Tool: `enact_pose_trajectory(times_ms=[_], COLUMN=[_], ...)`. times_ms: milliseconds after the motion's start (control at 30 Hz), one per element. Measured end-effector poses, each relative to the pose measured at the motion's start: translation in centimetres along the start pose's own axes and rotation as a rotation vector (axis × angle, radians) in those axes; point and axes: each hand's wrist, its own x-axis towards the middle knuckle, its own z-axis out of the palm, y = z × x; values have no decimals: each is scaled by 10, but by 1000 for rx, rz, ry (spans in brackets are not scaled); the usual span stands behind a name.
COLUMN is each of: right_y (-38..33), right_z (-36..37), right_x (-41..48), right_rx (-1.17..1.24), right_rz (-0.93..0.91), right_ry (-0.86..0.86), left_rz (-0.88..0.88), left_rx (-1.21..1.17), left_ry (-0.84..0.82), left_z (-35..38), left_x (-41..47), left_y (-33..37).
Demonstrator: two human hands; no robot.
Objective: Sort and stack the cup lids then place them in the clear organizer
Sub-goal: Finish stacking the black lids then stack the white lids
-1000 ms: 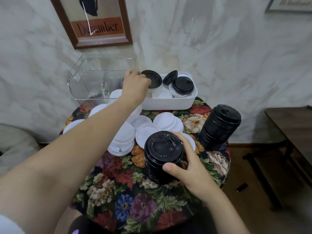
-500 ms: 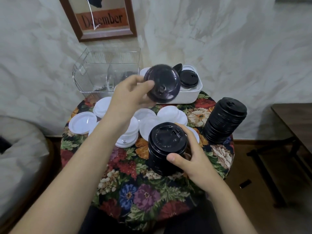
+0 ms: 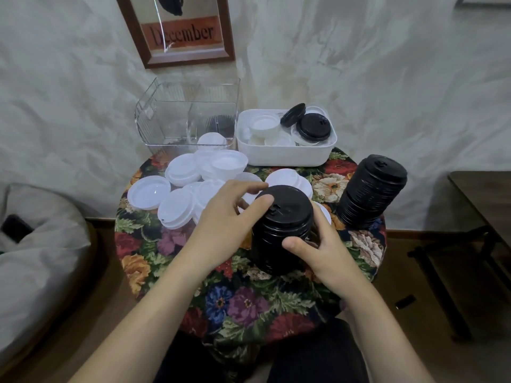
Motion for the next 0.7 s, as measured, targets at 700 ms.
enact_pose_trajectory(times_ms=[700], right_y=[-2], right_z=[-14], right_x=[2], right_rx=[-37], right_rz=[39], right_ry=[-68], left_rz=[157], left_rx=[-81], left_ry=[-216], left_z=[8], left_x=[-8], left_y=[-13])
